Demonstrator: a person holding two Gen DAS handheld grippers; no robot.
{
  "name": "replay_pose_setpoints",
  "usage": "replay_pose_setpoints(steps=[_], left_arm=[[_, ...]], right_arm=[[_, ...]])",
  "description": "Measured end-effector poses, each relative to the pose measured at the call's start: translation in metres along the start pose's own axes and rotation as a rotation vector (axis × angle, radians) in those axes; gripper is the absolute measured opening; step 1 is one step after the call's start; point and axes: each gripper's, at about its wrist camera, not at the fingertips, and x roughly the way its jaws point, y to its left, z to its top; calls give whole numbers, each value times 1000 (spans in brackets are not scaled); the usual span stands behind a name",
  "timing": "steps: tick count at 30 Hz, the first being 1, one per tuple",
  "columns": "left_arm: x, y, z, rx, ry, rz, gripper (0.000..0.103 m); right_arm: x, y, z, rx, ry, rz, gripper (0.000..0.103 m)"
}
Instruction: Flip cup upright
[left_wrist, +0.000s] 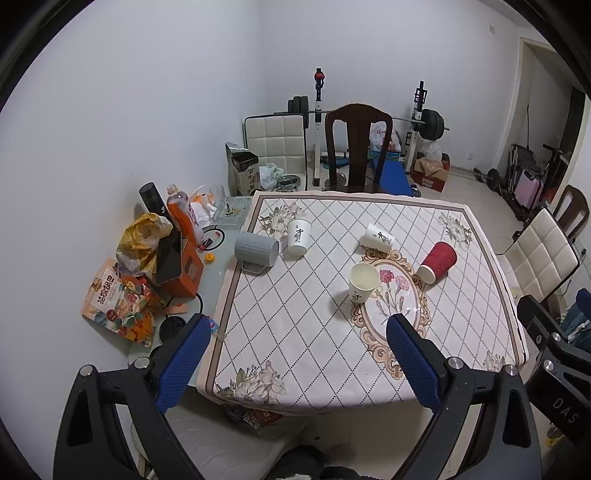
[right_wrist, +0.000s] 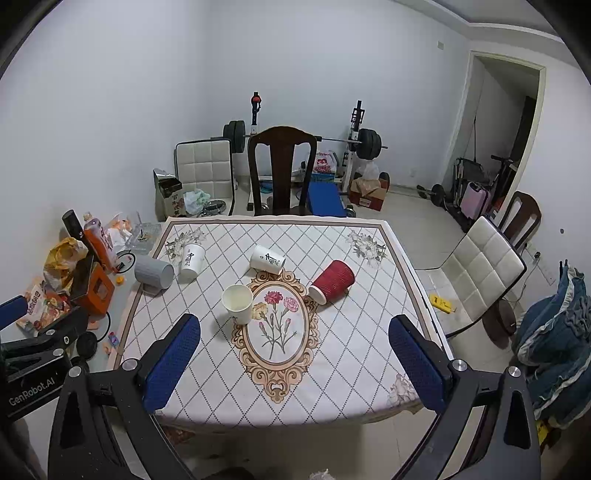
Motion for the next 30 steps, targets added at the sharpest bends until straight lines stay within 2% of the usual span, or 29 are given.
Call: replay_pose_setpoints(steps=[20, 28, 30], left_arm=[[-6, 4, -9, -32, -3, 73, 100], [-7, 4, -11, -26, -3, 73, 100], [-7, 5, -13, -24, -3, 73, 103]], right_arm=[[0, 5, -3, -31, 19, 39, 103], [7, 7, -5, -33, 32, 48, 103], [8, 8, -6, -31, 32, 49, 103]])
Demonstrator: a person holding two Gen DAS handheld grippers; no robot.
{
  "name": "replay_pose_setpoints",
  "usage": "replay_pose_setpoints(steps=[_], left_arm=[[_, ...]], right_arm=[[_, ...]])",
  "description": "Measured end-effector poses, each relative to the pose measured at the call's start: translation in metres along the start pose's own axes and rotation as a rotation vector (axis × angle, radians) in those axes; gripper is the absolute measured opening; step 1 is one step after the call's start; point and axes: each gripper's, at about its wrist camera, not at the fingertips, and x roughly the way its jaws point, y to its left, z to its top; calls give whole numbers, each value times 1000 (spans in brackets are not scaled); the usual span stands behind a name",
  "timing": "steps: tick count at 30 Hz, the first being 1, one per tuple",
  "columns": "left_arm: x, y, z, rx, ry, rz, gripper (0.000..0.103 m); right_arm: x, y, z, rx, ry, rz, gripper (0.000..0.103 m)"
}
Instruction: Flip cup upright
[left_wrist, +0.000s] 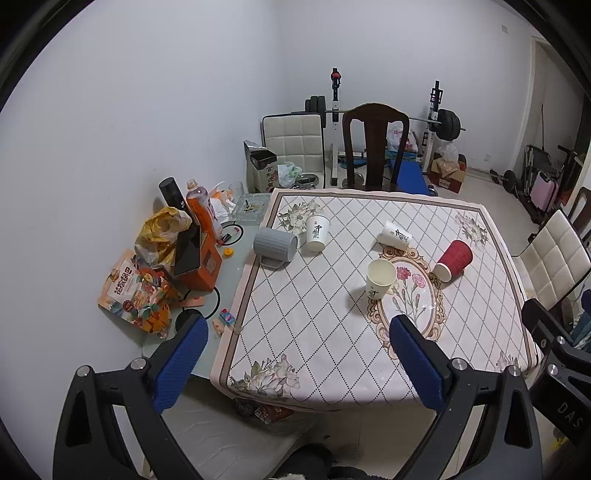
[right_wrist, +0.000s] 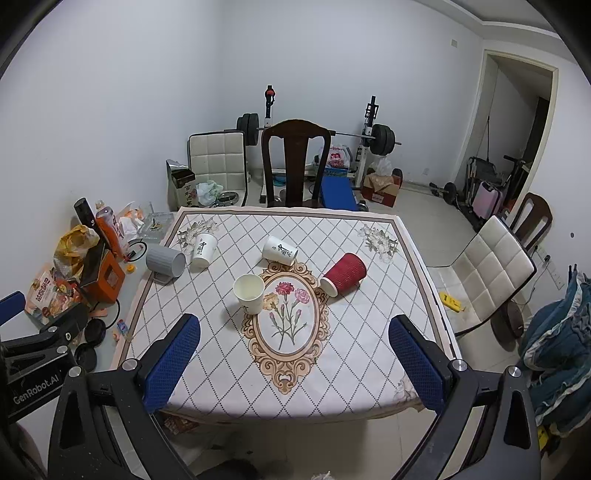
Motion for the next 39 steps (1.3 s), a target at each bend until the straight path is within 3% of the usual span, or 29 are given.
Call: replay_pose_setpoints(steps=[39], left_arm=[[0, 12, 4, 5, -12, 2, 103]], right_arm=[[4, 16, 0, -10, 6, 20, 103]])
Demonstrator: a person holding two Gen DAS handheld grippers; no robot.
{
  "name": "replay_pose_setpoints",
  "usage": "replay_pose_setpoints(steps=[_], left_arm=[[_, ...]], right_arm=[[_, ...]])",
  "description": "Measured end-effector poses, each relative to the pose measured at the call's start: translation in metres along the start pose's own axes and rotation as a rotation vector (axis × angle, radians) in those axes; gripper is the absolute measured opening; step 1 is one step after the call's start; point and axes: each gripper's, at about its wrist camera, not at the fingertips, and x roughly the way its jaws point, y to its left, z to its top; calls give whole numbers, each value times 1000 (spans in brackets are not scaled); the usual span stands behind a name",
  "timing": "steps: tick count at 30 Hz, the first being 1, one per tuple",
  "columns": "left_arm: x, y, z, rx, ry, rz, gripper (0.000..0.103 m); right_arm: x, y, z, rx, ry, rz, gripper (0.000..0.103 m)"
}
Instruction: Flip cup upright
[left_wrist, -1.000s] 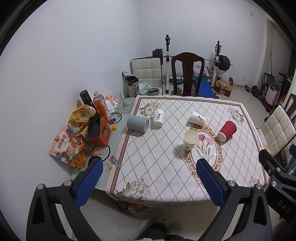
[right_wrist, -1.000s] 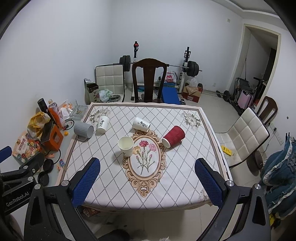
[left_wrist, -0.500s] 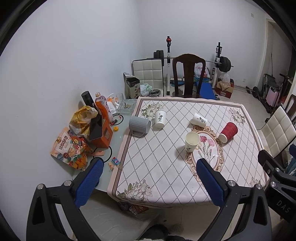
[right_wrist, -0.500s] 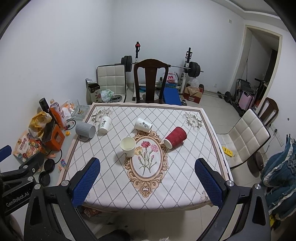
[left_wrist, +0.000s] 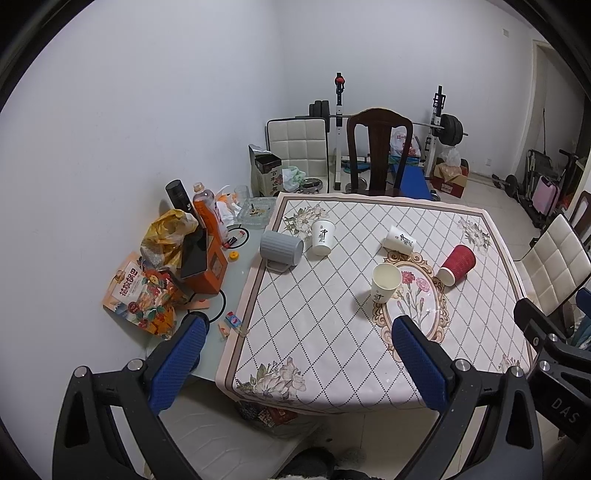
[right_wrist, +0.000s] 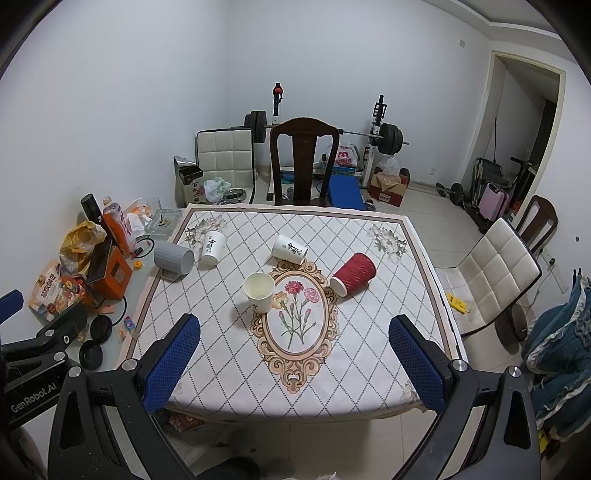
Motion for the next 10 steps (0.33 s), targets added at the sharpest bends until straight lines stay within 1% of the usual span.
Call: replay_pose_setpoints(steps=[10], left_arm=[[-2, 6, 0, -11, -9, -11, 103]], right_arm=[[0, 3, -1, -5, 0, 5, 103]])
